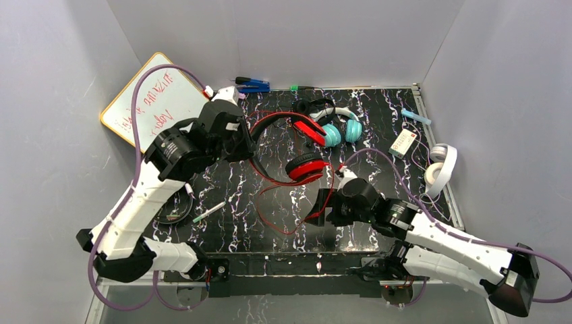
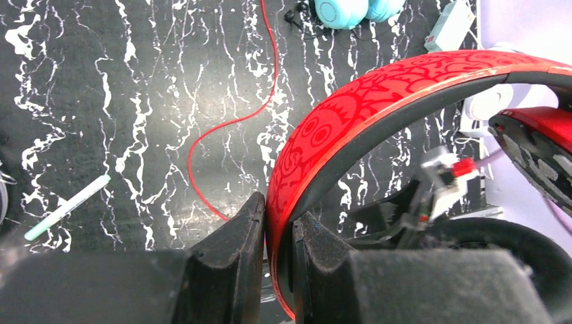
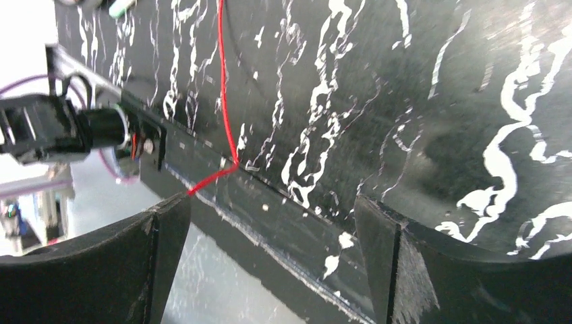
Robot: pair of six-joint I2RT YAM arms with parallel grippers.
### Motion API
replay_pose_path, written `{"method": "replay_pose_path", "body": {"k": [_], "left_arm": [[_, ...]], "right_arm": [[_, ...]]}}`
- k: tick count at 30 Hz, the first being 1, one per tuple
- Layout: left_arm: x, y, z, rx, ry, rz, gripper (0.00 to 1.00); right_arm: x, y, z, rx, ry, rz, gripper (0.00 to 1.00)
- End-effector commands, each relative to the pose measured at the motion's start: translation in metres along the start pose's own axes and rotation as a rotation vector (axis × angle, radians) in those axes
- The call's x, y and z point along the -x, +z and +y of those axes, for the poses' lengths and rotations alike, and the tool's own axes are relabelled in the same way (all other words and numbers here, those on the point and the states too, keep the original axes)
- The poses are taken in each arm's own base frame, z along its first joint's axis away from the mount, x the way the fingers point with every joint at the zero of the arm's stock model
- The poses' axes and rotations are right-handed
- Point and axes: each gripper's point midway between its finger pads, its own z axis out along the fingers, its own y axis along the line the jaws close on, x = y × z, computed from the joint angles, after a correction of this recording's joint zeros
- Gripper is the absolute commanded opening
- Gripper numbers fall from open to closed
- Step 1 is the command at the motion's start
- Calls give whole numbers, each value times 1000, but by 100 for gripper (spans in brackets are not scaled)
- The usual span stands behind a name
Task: Wrap the headphones
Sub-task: Pick up the headphones from the center of the board.
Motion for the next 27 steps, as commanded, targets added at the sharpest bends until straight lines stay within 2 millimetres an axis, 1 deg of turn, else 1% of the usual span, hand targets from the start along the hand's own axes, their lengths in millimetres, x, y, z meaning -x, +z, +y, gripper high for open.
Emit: {"method": "replay_pose_path", "body": {"k": [1,3,5,10,14,17,20,23,27], "left_arm": [[29,-18,-28,-97,-76,-50,0],[35,-21,-34,-111,-85,-51,0],[41,-24,-38,-122,-97,-61,0],[53,-32,-43,-141,-110,-87,0],[60,-41,-46,-159,-119,-104,0],[61,-47,-44,-159,-120,-104,0],[57,-48,-44,-165,-121,-91,0],[56,-49,-46,-181,-131,-88,0],[66,-54,-53,-200,-151,-106,0]], "right_arm": [[-11,-2,40,213,-55,93,96],[-12,-3,48,291,-70,72,97],[-7,-4,48,316,-85,21,98],[6,-5,43,280,-145,-53,99],[20,-3,42,234,-154,-101,99],[32,-1,48,261,-150,-169,99],[42,-2,57,319,-154,-237,99],[42,-2,60,367,-199,-270,99],[30,-2,66,446,-290,-250,99]]}}
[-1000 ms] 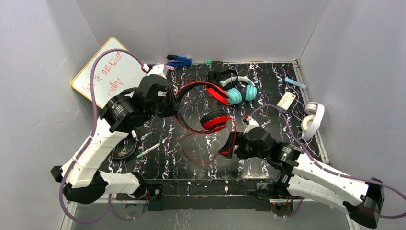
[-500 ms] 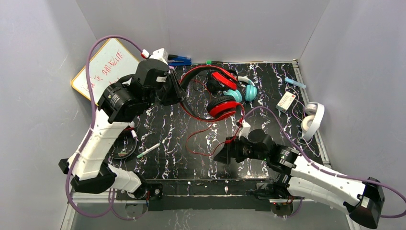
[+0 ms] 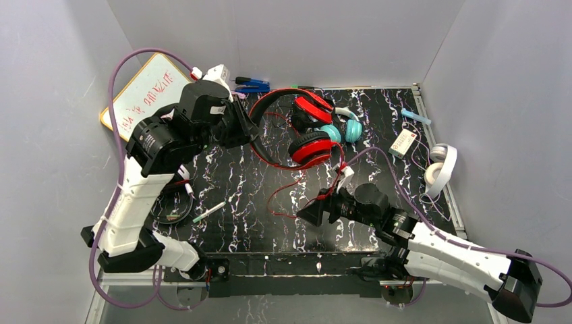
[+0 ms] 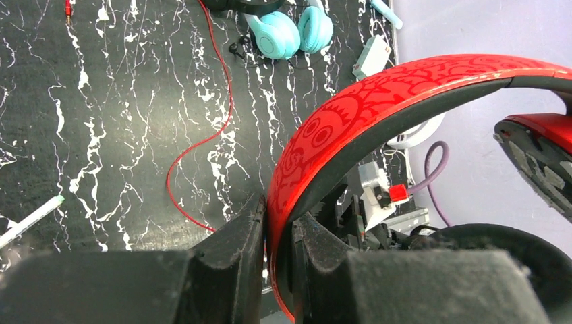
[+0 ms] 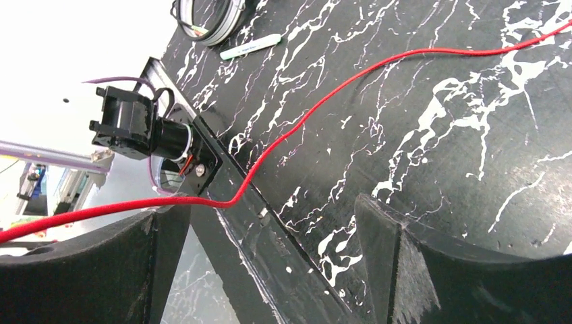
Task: Wrap the headphones
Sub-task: Pick up the headphones from the center of the board, then wrap the headphones cable around the headphones.
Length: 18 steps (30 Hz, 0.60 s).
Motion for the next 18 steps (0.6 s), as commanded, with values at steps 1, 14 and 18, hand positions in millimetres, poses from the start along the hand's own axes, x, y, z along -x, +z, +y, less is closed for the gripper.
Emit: {"method": "replay_pose_path", "body": {"k": [1,14,18], "left_arm": [[20,-14,-21,-81,-67,-50,0],[66,-8,-26,-33,-25,-202,0],[78,-4,-23,-18,-36,-236,0]], "right_arm": [[8,2,18,134,-116,-52,99],[2,17,19,241,-304,-108,98],[13,23,16,231,-350,-179,98]]}}
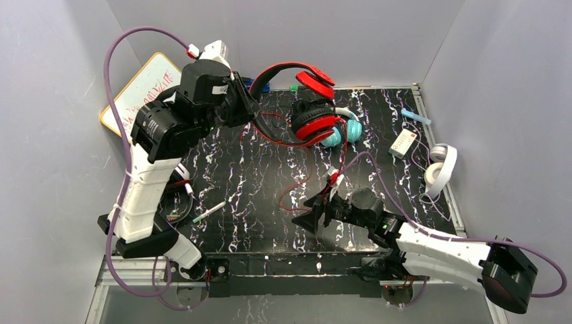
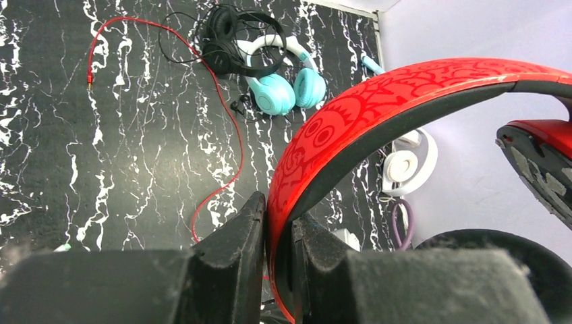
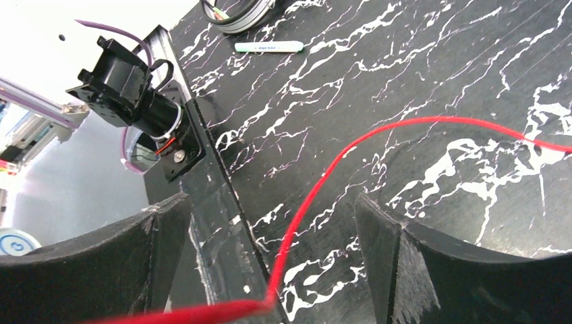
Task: Wrap the headphones
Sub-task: Wrap the headphones cable around the headphones.
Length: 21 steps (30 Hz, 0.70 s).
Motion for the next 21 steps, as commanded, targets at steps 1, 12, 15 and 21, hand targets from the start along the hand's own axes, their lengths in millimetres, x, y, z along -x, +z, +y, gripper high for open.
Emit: {"method": "replay_pose_path", "body": {"k": [1,12,15,21], "left_arm": [[34,-4,-3,-14,-54,-120,0],[74,-27,24,73,-156,-346,0],[82,-38,31,85,-173,-392,0],[94,-53,35,82,-186,-448,0]], "right_arm": [[36,7,6,38,-135,-162,98],[76,23,-7,-54,-218,-295,88],[99,26,-2,-69,-246,-345,86],[128,39,3,-79,-295,-384,80]]}}
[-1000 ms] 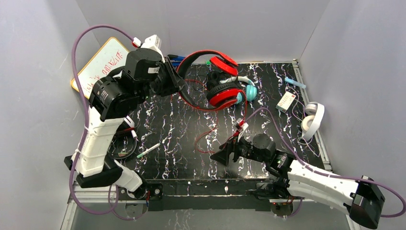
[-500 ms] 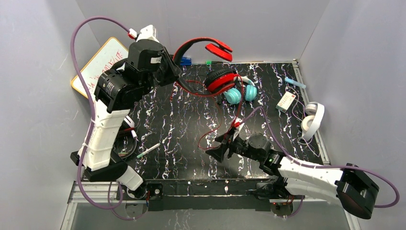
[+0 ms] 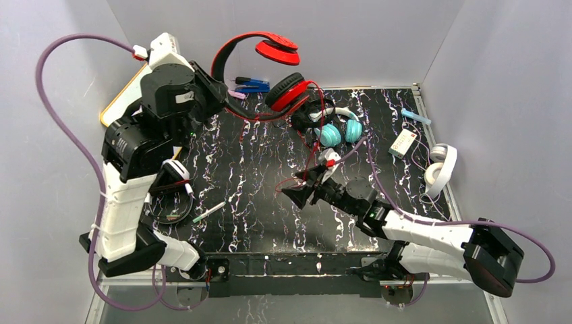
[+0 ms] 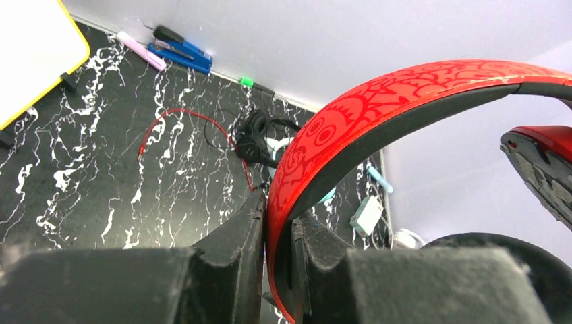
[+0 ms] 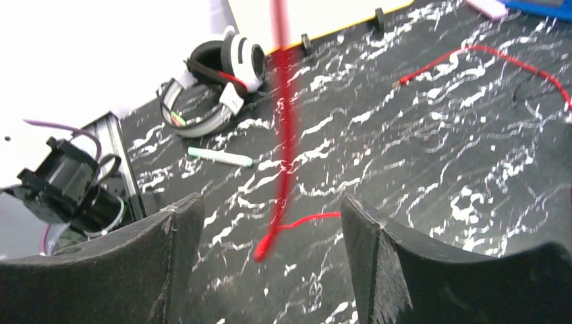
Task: Wrap the headphones
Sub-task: Wrap the headphones cable around the headphones.
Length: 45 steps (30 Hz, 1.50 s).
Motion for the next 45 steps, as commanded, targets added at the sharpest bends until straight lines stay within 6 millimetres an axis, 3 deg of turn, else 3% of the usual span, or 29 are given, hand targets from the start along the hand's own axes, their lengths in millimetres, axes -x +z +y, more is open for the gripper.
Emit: {"method": "replay_pose_path", "body": {"k": [1,8,13,18,25,29,33,35,42,45], "left_arm": [[38,-16,-3,-35,-108,-131,0],[43,-23,-7,-61,-119,-130,0],[46,-24,-7,-61,-113,-140,0],[44,-17,-5,-36,-99,-146,0],[11,13,-21,-59,-128,-71,0],[-12,25,-48,-149,-184,23,0],[-36,22,-73,-292,-233,128,0],[-51,20,-76,-329,-239,178,0],[-123,-5,-62,-469,-142,406,0],[-138,-20,-45,-491,-105,441,0]], "right_arm": [[53,22,1,-18,-64,-144,79],[57,31,-39,-92,78,-213,69],[58,41,-35,-2,91,-169,40],[59,39,-26,28,92,-122,1],[38,17,4,128,222,14,1],[22,1,10,98,261,96,1],[32,-27,-12,-63,284,24,1],[48,-43,-21,-113,282,-39,1],[78,-71,-65,-350,244,43,1],[90,-80,-87,-492,232,89,1]]}}
